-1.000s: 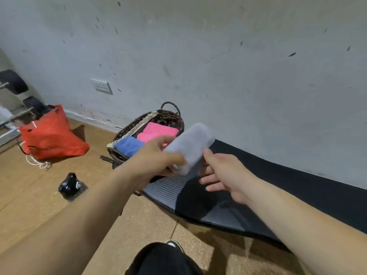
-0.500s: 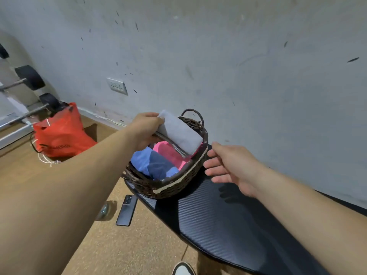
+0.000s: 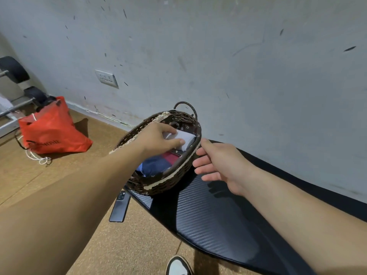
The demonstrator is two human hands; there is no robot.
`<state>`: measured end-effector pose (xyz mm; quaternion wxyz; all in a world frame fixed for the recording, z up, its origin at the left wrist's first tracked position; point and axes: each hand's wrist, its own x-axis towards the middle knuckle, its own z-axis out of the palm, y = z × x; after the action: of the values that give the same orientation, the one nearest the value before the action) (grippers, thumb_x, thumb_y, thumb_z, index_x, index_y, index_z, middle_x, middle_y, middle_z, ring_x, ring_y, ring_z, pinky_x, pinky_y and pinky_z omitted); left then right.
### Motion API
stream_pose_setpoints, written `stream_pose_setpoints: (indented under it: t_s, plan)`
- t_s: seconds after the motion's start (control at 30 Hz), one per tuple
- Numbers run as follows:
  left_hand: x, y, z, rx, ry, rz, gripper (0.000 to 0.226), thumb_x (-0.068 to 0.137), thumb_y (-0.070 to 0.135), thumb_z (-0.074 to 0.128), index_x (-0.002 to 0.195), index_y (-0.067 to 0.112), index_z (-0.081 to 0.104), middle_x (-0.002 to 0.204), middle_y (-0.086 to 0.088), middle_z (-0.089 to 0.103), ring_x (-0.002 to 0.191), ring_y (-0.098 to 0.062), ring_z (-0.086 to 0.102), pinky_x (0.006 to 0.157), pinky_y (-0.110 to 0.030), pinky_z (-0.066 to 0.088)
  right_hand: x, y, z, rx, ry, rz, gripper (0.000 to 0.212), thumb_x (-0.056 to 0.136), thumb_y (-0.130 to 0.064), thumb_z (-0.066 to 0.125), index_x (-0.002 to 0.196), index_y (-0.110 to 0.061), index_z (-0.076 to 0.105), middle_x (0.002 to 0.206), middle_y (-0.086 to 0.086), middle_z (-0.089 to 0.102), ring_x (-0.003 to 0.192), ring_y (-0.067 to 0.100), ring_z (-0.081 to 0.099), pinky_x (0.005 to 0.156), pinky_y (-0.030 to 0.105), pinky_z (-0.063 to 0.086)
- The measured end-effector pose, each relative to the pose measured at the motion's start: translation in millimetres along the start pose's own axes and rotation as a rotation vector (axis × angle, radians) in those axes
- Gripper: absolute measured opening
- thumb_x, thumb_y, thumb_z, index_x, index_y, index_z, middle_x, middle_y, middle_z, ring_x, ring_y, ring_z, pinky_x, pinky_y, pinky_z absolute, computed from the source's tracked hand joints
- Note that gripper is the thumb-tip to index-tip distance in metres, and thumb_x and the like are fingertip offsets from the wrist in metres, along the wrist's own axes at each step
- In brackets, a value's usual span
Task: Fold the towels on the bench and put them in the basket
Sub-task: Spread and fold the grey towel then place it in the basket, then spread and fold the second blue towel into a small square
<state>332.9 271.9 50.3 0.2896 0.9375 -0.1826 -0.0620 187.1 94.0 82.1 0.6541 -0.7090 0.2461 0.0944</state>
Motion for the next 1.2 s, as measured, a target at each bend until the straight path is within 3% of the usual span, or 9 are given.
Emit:
stream_pose_setpoints:
  t_s: [0.17,0.3,0.43,0.53,0.67,0.83,0.93,1.1,1.2]
  plan:
    - [-9.2,5.0,7.8,0.047,0.01,-0.015,0.051,0.075,0.056,0.085,0.116,0.027,0.074,0.124,0.006,0.07,0.116,-0.017,0.063,0.101,-0.038,0.052,-11.9,4.4,-15.3,-0.026,0.017,-0.004,0.039,0.102,-0.048,0.052,0.105,-0.015,0.072,0.088,0.007,0.08,0.077,0.02,0.077,0.076,0.038,0.064]
    - [-20.2,33.8,-2.1,0.007,0.072,-0.049,0.035,0.083,0.043,0.081,0.113,0.027,0.075,0.117,0.004,0.071,0.112,-0.018,0.065,0.098,-0.036,0.052,-29.7,6.5,-38.0,-0.043,0.037,-0.021,0.035,0.101,-0.047,0.053,0.106,-0.017,0.071,0.088,0.004,0.08,0.081,0.02,0.078,0.076,0.037,0.066]
    - [-55.9,93.8,7.7,-0.206,0.188,0.054,0.022,0.087,0.028,0.078,0.109,0.024,0.076,0.1,0.014,0.074,0.098,-0.005,0.069,0.088,-0.025,0.054,-57.8,15.1,-72.4,-0.09,0.035,-0.021,0.035,0.101,-0.049,0.052,0.108,-0.02,0.071,0.09,0.002,0.08,0.082,0.017,0.079,0.078,0.036,0.065]
    - [-93.5,145.2,37.2,-0.331,0.041,0.12,0.023,0.089,0.026,0.077,0.112,0.025,0.073,0.098,0.012,0.076,0.09,-0.003,0.072,0.085,-0.023,0.057,-86.4,33.4,-112.1,-0.118,0.048,-0.002,0.038,0.102,-0.053,0.051,0.107,-0.02,0.07,0.093,0.003,0.08,0.084,0.018,0.078,0.077,0.035,0.063]
    - [-137.9,207.9,94.1,-0.411,-0.149,0.179,0.02,0.089,0.026,0.076,0.109,0.03,0.074,0.096,0.009,0.078,0.089,-0.009,0.074,0.09,-0.036,0.061,-125.3,79.5,-177.8,-0.144,0.145,0.039,0.038,0.099,-0.054,0.055,0.106,-0.02,0.07,0.094,0.003,0.08,0.079,0.015,0.075,0.082,0.039,0.062]
    - [-181.9,286.9,176.5,-0.423,-0.329,0.218,0.014,0.091,0.025,0.075,0.102,0.032,0.074,0.092,0.01,0.077,0.084,-0.008,0.075,0.088,-0.035,0.062,-170.3,142.3,-259.0,-0.119,0.257,0.128,0.033,0.099,-0.052,0.057,0.106,-0.023,0.071,0.096,0.003,0.078,0.085,0.017,0.074,0.073,0.032,0.059]
    - [-204.6,329.4,222.0,-0.451,-0.447,0.21,0.012,0.093,0.02,0.072,0.102,0.029,0.074,0.089,0.005,0.078,0.079,-0.008,0.076,0.085,-0.035,0.063,-197.2,173.5,-318.3,-0.2,0.382,0.161,0.036,0.096,-0.052,0.057,0.103,-0.019,0.071,0.093,-0.002,0.075,0.085,0.02,0.072,0.071,0.033,0.056]
    - [-234.2,391.9,285.5,-0.431,-0.596,0.252,0.014,0.095,0.022,0.07,0.104,0.031,0.073,0.091,0.005,0.077,0.081,-0.006,0.076,0.086,-0.032,0.062,-231.6,232.4,-421.2,-0.6,0.679,0.26,0.034,0.09,-0.051,0.058,0.087,-0.017,0.063,0.083,0.0,0.066,0.078,0.025,0.064,0.076,0.041,0.06]
    - [-245.1,414.2,307.5,-0.423,-0.66,0.274,0.014,0.095,0.023,0.07,0.105,0.032,0.073,0.093,0.006,0.077,0.085,-0.008,0.076,0.089,-0.036,0.062,-248.1,264.8,-467.4,-0.537,0.999,0.297,0.041,0.092,-0.042,0.063,0.125,-0.019,0.057,0.131,0.009,0.048,0.095,0.034,0.061,0.073,0.04,0.05]
